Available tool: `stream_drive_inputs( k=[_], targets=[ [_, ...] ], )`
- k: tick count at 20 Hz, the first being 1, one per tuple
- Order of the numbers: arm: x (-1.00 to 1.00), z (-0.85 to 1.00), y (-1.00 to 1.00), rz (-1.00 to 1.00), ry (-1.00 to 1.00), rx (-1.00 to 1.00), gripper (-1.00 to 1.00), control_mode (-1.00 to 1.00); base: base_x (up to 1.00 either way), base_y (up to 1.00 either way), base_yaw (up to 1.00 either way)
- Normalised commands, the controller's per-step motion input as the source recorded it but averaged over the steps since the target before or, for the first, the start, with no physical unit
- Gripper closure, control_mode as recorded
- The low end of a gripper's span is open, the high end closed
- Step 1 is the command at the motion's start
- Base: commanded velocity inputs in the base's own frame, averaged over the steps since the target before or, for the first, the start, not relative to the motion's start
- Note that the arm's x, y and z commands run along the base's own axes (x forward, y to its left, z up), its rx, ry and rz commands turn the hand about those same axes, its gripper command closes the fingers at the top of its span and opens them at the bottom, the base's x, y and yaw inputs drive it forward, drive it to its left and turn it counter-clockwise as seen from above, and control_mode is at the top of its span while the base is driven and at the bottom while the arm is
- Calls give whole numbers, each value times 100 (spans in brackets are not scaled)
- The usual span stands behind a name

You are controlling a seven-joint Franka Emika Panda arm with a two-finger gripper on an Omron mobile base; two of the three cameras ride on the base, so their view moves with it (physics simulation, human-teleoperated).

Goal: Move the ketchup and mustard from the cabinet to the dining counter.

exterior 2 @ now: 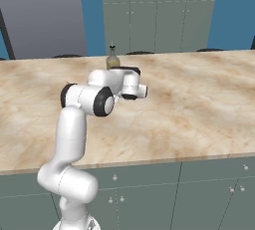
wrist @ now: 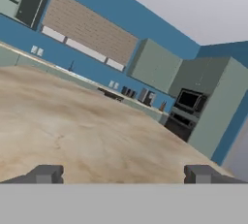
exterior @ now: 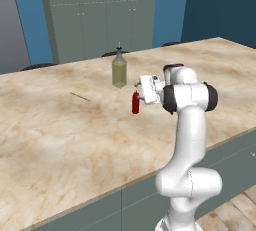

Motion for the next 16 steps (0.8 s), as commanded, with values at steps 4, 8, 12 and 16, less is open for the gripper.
stream_drive_inputs(
  k=[4, 8, 12, 16],
  targets=[
    [-55, 96, 0, 0, -10, 0, -100, -100, 0, 0, 0],
    [-94, 100, 0, 0, -5, 0, -100, -100, 0, 0, 0],
    [-100, 100, 8, -9, -1, -3, -100, -100, 0, 0, 0],
    [-100, 100, 29, -19, 4, -8, -100, -100, 0, 0, 0]
  ],
)
